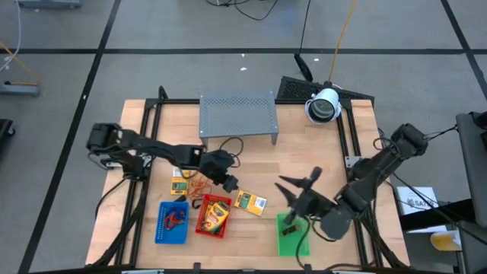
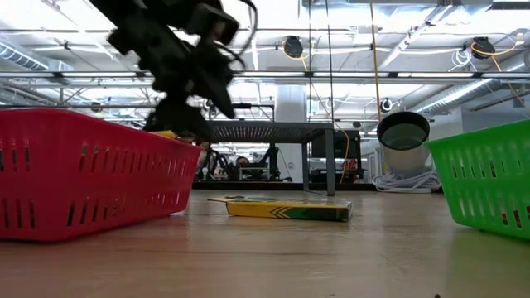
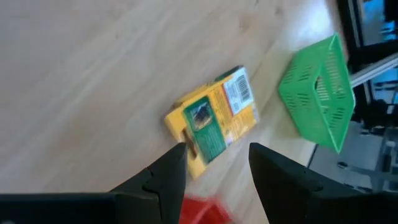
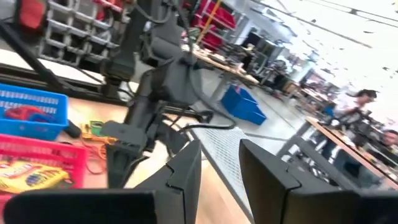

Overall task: Pick & Place Office Desk Supplies
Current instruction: Put the right yellow crayon box into the red basket

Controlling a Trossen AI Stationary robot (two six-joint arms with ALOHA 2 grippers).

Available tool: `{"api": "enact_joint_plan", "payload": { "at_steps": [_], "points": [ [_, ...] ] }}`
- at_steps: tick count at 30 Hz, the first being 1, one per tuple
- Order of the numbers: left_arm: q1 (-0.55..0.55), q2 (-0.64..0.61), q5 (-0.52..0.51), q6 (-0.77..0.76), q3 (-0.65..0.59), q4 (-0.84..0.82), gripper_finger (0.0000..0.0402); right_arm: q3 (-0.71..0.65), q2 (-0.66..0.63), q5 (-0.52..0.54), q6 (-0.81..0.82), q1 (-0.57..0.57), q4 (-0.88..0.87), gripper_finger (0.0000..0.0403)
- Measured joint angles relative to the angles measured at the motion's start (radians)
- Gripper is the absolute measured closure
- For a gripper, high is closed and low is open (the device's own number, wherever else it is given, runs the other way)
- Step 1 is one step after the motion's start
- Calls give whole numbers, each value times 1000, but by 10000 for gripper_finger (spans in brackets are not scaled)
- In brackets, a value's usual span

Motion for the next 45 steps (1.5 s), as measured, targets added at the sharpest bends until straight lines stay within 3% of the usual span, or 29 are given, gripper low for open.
{"api": "enact_joint_plan", "payload": {
  "at_steps": [8, 15, 22, 33, 45],
  "points": [
    [6, 250, 103, 6, 210, 4, 220, -223, -216, 20, 119, 104, 45, 302],
    [9, 366, 102, -7, 368, -24, 220, -394, -356, 16, -48, 257, 328, 302],
    [28, 356, 46, -16, 420, -274, 220, -497, -433, 19, -230, 410, 559, 303],
    [-27, 319, -59, -134, 424, -475, 220, -505, -483, 24, -309, 562, 581, 303],
    [-83, 326, -118, -264, 424, -488, 220, -505, -512, 25, -360, 640, 582, 303]
  ]
}}
